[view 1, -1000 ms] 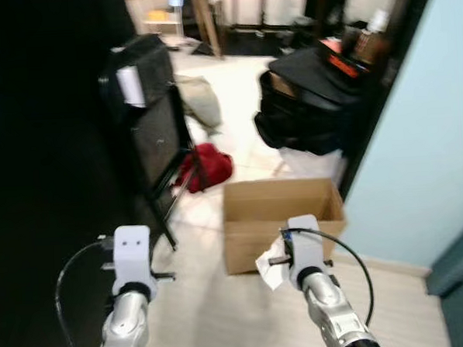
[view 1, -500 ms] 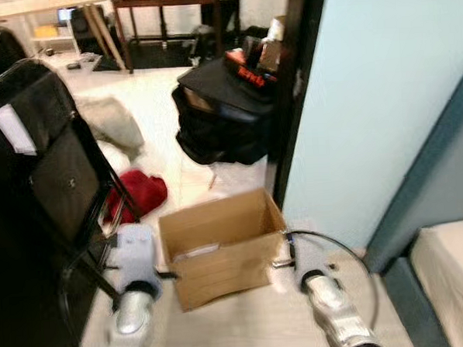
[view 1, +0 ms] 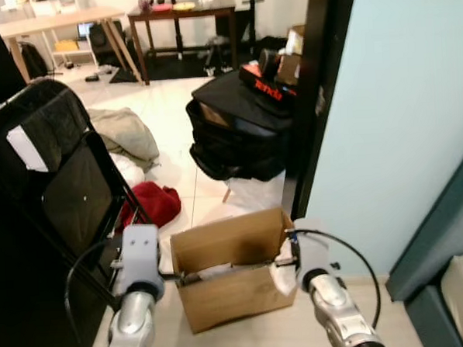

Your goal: Clean up the room

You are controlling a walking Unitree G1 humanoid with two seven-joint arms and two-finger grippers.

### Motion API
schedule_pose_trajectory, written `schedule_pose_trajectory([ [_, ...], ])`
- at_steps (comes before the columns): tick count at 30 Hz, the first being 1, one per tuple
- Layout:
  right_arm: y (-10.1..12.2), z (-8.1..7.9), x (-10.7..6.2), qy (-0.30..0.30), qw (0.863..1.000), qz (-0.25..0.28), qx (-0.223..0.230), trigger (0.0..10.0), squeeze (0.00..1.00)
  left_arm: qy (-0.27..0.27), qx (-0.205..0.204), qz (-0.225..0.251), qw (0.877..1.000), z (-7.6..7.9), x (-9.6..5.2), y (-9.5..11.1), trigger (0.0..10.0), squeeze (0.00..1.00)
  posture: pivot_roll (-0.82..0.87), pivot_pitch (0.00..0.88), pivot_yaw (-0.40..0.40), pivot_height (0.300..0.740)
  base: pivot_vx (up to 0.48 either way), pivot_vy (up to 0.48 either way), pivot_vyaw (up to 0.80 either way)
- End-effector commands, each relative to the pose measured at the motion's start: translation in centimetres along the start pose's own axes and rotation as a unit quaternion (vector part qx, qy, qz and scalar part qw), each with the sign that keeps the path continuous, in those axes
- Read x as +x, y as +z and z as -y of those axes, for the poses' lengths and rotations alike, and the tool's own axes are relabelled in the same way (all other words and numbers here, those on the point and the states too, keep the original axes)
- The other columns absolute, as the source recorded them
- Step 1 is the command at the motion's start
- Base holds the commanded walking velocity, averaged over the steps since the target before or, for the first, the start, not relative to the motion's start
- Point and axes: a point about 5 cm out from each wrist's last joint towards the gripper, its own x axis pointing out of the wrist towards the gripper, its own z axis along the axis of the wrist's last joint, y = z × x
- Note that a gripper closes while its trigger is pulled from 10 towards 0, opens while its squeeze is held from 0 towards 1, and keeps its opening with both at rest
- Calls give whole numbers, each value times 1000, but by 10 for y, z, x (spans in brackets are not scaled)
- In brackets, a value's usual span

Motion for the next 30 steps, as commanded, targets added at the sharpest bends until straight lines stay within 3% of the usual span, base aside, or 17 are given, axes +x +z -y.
schedule_pose_trajectory([
  [1, -3, -8, -1, 12, 1000, -2, 11, 10000, 0, 11, 4, -8, 1000, -7, -3, -5, 10000, 0, -14, 73, 5, 740, 330, 0, 0],
  [30, -3, -8, 0, 17, 1000, -2, 10, 10000, 0, 13, 3, -10, 1000, -8, -2, -5, 10000, 0, -11, 83, 4, 740, 326, 0, 0],
])
